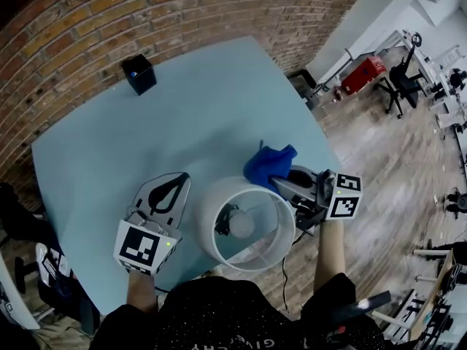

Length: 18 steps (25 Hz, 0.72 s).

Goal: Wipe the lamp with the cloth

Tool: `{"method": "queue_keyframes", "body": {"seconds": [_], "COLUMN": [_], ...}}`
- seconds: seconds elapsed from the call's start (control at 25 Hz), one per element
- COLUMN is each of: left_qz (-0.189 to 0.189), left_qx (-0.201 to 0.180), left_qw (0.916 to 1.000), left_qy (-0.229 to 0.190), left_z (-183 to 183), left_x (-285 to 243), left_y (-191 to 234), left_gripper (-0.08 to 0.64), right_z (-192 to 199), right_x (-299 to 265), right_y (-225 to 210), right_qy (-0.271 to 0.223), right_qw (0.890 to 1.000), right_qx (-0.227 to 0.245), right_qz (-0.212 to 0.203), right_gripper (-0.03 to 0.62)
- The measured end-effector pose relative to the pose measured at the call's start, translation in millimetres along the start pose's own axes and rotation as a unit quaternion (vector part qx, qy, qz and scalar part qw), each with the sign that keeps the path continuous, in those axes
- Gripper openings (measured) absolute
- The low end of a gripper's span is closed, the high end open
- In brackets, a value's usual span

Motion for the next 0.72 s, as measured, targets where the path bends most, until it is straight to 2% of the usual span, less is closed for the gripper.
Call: {"method": "queue_keyframes", "body": {"seconds": [0.28, 0.4, 0.56, 0.72], "left_qz": [-0.004, -0.003, -0.015, -0.022], "left_qx": [0.022, 0.022, 0.024, 0.035], "left_qw": [0.9997, 0.9997, 0.9996, 0.999], "left_qy": [0.004, 0.005, 0.004, -0.014], "left_z": [13.2, 15.0, 11.1, -1.3], "left_x": [-1.9, -3.2, 1.2, 11.3], "left_y": [2.5, 1.7, 1.8, -0.1], "left_gripper": [0.009, 0.009, 0.009, 0.009], "right_z": [16.8, 19.0, -2.8, -52.1], "right_x": [-6.4, -5.9, -4.4, -18.9], "right_y": [-30.3, -39.4, -33.9, -5.1], "right_qy": [0.033, 0.03, 0.01, 0.016], "right_qw": [0.999, 0.999, 0.999, 0.99], "right_qx": [-0.023, -0.031, -0.009, 0.038], "right_qz": [0.015, 0.008, -0.035, -0.135], "right_gripper": [0.074, 0.074, 0.074, 0.074]}}
Point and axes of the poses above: the fingertips, and each gripper's own axes: x backward along the fingers, y to its left, z out of its underside, the point moved 10 cm from there along x, backward along the fingers, and after that the axes turned 1 degree about -z, right-handed, at the moved point
